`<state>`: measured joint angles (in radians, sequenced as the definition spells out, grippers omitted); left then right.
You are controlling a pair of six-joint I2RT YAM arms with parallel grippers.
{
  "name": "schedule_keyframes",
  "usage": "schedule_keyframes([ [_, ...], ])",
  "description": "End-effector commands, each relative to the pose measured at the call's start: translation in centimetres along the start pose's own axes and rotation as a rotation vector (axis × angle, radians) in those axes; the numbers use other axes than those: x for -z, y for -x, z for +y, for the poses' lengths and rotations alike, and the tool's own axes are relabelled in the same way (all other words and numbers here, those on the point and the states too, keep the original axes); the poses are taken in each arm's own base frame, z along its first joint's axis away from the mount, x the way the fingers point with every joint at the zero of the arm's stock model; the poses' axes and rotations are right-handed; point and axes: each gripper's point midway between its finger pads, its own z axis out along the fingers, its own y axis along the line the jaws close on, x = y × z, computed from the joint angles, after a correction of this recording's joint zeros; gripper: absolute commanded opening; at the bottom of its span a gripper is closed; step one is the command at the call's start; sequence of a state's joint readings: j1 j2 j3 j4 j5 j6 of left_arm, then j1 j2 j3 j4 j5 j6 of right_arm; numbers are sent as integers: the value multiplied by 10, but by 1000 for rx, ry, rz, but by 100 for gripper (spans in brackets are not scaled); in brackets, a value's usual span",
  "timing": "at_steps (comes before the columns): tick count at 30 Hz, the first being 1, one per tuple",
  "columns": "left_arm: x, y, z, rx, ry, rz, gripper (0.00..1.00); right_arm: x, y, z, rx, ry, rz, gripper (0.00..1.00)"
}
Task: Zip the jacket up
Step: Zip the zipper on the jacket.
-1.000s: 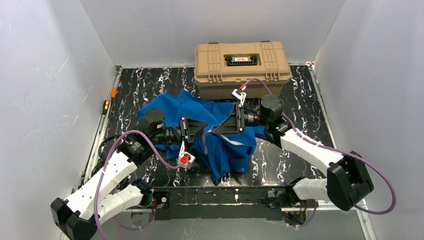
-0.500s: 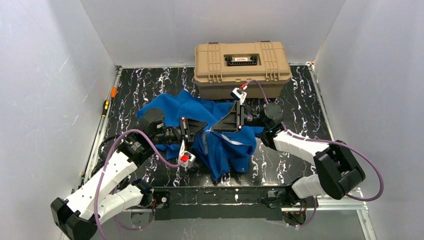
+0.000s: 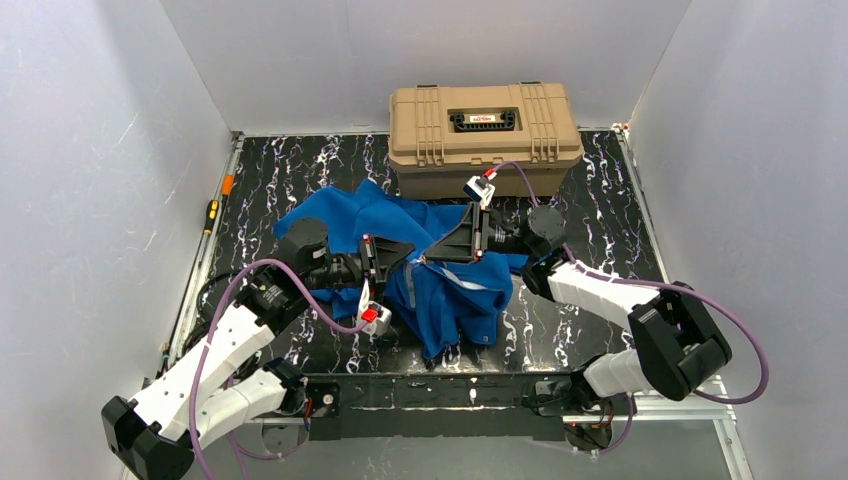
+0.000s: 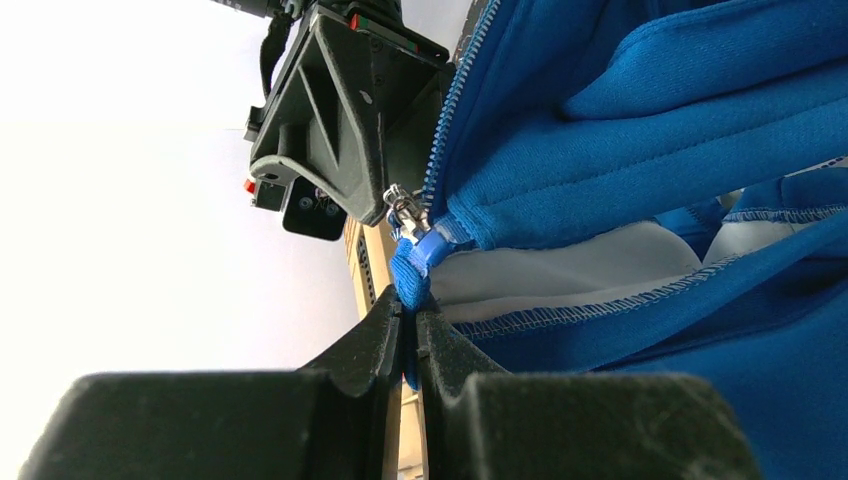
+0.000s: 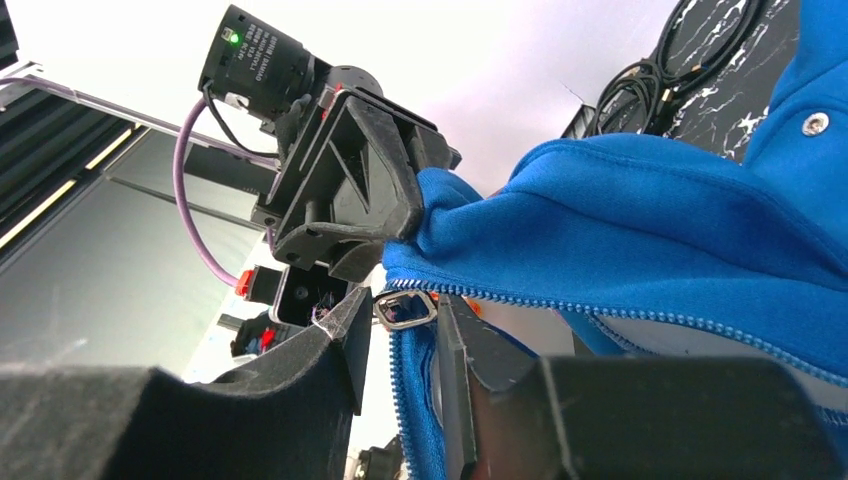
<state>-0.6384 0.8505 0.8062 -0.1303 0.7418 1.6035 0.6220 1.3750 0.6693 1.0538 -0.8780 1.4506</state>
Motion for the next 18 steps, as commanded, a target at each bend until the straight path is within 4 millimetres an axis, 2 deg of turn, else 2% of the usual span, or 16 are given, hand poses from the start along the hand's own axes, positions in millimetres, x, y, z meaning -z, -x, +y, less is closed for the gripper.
schedule_keyframes([
  [1, 3, 7, 1, -11, 11, -18, 0, 6, 3, 12, 77, 11, -42, 38],
  [12, 2, 7, -2, -14, 3, -20, 0, 13, 6, 15, 99, -5, -57, 37],
  [18, 2, 6, -2, -15, 2, -17, 0, 16, -2, 1, 49, -32, -28, 38],
])
